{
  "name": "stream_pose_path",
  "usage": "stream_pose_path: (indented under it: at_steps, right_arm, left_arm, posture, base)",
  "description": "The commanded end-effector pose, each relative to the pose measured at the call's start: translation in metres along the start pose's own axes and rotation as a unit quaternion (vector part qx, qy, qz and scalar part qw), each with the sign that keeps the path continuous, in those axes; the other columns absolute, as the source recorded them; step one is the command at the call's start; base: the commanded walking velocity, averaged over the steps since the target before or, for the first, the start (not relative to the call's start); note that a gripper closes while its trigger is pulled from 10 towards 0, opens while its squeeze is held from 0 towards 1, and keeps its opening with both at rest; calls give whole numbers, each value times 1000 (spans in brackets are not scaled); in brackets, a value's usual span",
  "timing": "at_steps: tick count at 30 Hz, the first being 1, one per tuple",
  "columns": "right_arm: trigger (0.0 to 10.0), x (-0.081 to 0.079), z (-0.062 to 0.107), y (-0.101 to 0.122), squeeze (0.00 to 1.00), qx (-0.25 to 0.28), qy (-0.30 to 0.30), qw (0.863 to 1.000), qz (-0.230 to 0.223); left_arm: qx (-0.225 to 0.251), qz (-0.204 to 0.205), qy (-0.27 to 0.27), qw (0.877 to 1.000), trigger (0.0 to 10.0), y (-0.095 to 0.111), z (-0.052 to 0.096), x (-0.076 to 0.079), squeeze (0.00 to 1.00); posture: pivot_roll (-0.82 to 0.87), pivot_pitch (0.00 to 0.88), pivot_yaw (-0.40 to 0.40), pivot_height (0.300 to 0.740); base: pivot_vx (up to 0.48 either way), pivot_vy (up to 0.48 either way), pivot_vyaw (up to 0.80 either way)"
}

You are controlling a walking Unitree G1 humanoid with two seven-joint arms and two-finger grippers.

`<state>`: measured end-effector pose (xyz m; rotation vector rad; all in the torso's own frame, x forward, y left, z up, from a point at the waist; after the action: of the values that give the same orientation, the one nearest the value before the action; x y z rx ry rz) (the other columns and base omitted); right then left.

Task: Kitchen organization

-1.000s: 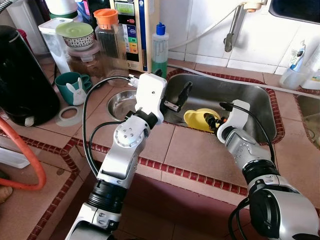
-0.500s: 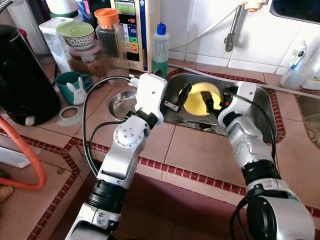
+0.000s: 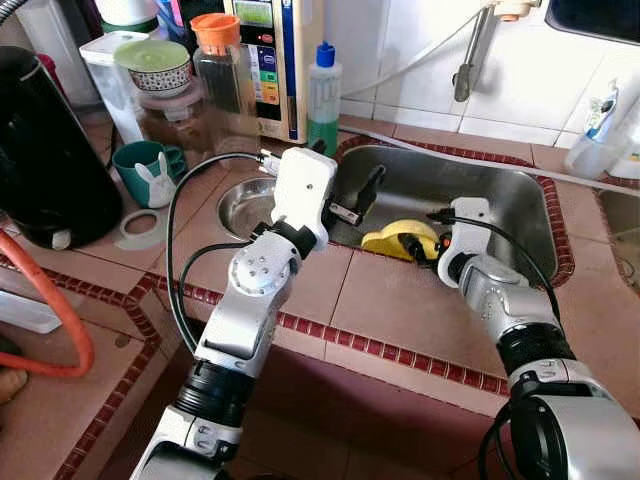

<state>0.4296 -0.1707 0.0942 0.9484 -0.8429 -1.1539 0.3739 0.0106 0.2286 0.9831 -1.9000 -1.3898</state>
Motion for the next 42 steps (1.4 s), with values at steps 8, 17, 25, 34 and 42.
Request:
stream_pose_path:
  at_steps: [8, 17, 25, 34, 42]
  right_arm:
    - [10000, -6, 4, 13, 0, -3, 31, 997, 68]
    - [10000, 13, 9, 39, 0, 62, -6, 997, 49]
    - [10000, 16, 17, 66, 0, 131, -15, 991, 21]
    - [10000, 9, 35, 81, 0, 184, -14, 982, 30]
    - [10000, -16, 62, 87, 0, 213, 22, 975, 64]
  left_arm:
    - [-5, -9, -1, 1000, 10000, -1, -2, 1, 0]
    - [-5, -10, -2, 1000, 10000, -2, -2, 3, 0]
    - [-5, -11, -3, 1000, 10000, -1, -2, 3, 0]
    - [-139, -29, 90, 986, 10000, -57, 13, -46, 0]
    - [-200, 4, 181, 963, 10000, -84, 27, -92, 0]
  posture:
    - [51, 11, 20, 740]
    - [53, 5, 22, 740]
    - [51, 4, 25, 740]
    - [52, 4, 24, 740]
    - [38, 7, 26, 740]
  base:
    - [0, 0, 0]
    - [0, 0, 0]
    - [0, 0, 0]
    - [0, 0, 0]
    - [0, 0, 0]
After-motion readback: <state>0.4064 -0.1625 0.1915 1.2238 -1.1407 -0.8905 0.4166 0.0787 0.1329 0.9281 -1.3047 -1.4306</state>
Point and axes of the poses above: a point about 5 cm out from each wrist's last joint towards the gripper, its own z axis pointing back from the gripper into the wrist, its own y axis along the axis of the wrist's last joint, x = y × z, the point moved 6 cm from there along -z, pointing out of the wrist towards the gripper, and after that the axes turned 9 degrees about z, right-handed, at the moved point
